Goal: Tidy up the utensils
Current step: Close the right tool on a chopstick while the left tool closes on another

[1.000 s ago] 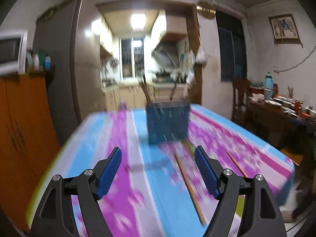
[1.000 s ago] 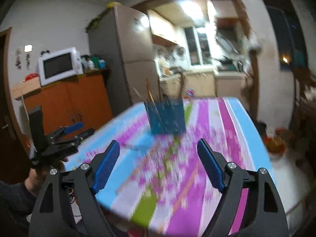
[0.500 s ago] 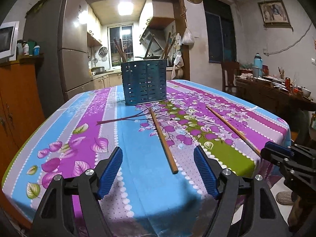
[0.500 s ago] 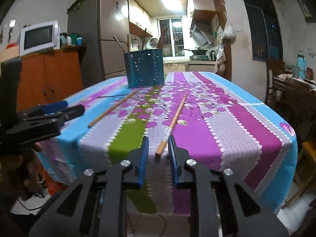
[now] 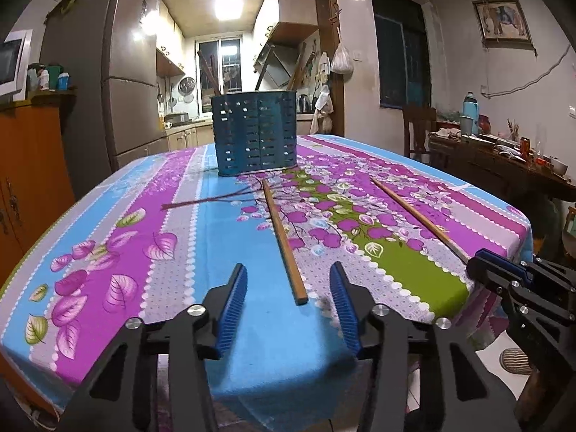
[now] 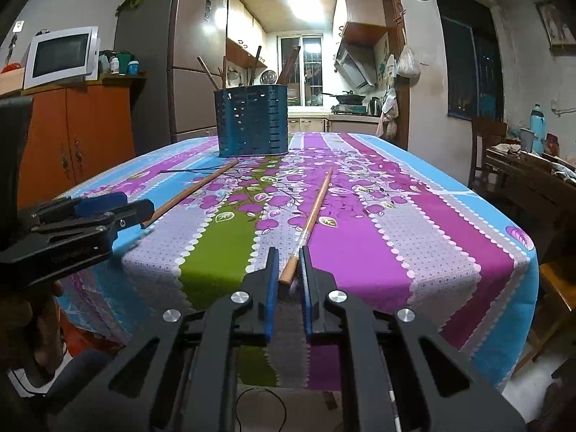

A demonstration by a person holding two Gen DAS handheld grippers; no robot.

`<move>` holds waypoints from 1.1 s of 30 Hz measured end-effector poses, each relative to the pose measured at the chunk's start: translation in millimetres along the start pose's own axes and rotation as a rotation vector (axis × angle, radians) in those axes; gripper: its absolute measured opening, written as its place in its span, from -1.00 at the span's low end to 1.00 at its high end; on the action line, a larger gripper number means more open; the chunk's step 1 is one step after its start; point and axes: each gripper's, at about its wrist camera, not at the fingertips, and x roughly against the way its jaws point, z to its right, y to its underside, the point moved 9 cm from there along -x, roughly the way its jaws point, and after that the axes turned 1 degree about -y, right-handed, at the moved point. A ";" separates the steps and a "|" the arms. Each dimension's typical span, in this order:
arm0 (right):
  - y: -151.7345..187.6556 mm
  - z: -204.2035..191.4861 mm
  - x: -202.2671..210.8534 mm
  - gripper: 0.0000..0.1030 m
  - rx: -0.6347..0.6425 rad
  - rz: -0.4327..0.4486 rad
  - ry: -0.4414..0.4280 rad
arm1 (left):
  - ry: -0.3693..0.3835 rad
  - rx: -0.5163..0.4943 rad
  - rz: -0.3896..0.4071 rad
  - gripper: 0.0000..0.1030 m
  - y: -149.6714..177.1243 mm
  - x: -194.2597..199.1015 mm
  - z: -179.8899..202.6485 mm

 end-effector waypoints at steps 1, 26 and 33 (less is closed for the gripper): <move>0.1 0.0 -0.7 -0.81 -0.004 0.000 -0.001 | 0.003 -0.003 -0.004 -0.20 1.4 -1.3 1.7; 1.3 1.2 2.8 -0.81 0.011 0.014 0.028 | -0.026 0.006 0.030 -0.69 6.5 -11.1 9.2; 0.9 0.9 3.3 -0.83 -0.010 0.023 0.018 | -0.036 0.011 0.042 -0.80 6.8 -8.8 10.3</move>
